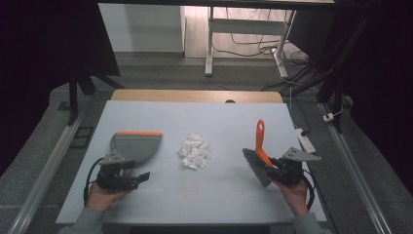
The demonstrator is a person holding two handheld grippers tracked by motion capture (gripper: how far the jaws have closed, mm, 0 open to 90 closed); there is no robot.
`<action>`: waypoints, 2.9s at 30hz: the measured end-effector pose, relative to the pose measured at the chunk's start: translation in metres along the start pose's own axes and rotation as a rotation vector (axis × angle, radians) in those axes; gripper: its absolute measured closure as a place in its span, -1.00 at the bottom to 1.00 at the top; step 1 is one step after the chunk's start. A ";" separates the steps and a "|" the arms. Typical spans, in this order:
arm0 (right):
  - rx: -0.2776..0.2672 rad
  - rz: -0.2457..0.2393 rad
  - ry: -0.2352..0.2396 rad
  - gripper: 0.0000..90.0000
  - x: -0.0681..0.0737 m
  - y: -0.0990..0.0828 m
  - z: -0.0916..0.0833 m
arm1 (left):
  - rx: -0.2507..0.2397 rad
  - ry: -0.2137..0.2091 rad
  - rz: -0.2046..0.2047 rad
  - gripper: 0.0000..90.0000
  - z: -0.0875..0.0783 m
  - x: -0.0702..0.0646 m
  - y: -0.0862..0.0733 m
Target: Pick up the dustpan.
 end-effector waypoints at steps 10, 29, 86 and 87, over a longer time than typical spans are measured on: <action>-0.004 -0.001 -0.008 0.56 0.000 0.000 0.000 | -0.002 0.013 0.005 -0.55 -0.002 -0.001 0.003; -0.009 0.013 0.000 0.56 -0.001 0.000 -0.002 | 0.005 0.126 -0.026 -0.55 -0.018 -0.021 0.034; 0.015 -0.007 -0.002 0.56 0.001 -0.002 0.004 | 0.205 0.303 -0.367 -0.52 0.014 0.043 0.000; 0.015 -0.007 -0.002 0.56 0.001 -0.002 0.004 | 0.202 0.300 -0.369 -0.50 0.015 0.043 0.000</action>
Point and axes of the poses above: each handheld gripper's, and its own axes: z roughly forward along the jaws, y roughly out of its top, x roughly to its left, the point moved 2 cm from there along z, roughly forward along the jaws, and after that the axes turned 11 degrees about -y, right-handed, at the moved point
